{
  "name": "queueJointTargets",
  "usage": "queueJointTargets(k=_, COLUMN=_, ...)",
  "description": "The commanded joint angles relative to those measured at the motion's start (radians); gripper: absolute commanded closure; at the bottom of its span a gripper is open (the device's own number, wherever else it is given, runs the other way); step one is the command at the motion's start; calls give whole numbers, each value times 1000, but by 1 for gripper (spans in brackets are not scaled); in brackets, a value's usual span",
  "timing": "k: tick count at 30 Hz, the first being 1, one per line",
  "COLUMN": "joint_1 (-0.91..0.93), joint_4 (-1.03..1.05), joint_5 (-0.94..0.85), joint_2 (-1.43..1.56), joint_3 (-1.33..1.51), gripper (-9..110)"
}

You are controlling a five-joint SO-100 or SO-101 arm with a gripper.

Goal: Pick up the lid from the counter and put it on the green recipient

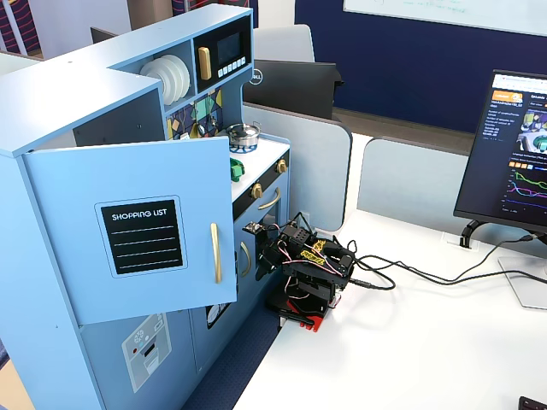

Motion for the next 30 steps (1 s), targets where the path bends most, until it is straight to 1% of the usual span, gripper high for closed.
queueJointTargets(k=1, joint_1=29, joint_4=184, joint_5=-23, joint_2=-5, joint_3=0, gripper=101)
queueJointTargets(k=22, joint_1=15, joint_4=184, joint_5=-3, joint_2=-5, joint_3=0, gripper=101)
queueJointTargets(k=26, joint_1=58, joint_4=183, joint_5=-61, joint_2=-5, joint_3=-2, gripper=101)
queueJointTargets(k=28, joint_1=94, joint_4=146, joint_5=-95, joint_2=-6, joint_3=-3, gripper=101)
queueJointTargets(k=30, joint_1=124, joint_4=63, joint_5=-35, joint_2=-8, joint_3=-14, gripper=101)
